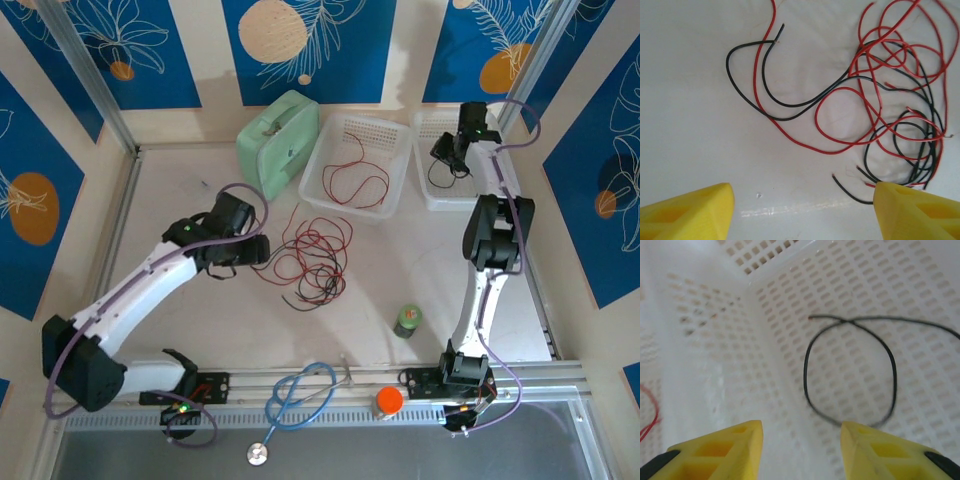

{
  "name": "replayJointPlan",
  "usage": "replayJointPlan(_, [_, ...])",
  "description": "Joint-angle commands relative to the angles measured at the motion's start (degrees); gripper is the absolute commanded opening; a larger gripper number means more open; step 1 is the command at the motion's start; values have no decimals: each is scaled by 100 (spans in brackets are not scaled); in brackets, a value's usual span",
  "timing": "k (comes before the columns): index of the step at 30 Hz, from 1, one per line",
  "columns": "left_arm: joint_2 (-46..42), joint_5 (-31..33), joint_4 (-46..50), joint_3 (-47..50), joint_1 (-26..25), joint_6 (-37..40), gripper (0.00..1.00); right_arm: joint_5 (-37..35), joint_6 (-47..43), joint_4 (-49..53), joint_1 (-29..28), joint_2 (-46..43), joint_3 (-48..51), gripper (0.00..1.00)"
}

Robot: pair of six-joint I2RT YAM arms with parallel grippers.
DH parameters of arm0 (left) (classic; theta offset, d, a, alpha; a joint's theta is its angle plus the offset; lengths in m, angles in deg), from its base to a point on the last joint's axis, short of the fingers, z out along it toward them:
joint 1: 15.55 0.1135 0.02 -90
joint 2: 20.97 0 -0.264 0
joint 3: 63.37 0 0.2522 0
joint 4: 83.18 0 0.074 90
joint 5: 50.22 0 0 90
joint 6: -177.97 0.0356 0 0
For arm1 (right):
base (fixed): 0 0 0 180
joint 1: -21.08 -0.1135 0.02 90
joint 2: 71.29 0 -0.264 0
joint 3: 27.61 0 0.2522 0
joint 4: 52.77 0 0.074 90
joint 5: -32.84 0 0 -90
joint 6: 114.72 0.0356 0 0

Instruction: Untangle the cables

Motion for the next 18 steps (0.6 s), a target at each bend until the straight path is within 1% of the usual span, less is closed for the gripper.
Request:
replayJointPlan(1, [379, -219, -383, 2, 165, 218, 70, -5, 37, -531, -205, -1361, 921, 45])
replayJointPlan(6, [1123, -736, -1272, -47, 363, 614, 59, -40, 207, -1012, -504, -3155, 2863, 43])
replayJointPlan(9, [1572, -907, -1539, -219, 398, 741, 54, -131, 248, -1024, -783, -4127, 3791, 42])
replayJointPlan(13, [1965, -1120, -1976, -333, 408, 881, 52, -236, 301, -973, -1218, -5244, 4794, 42])
replayJointPlan(18, [2212, -1374, -2585, -384, 408, 922, 52, -401, 470, -717, -1606, -6131, 5601, 41])
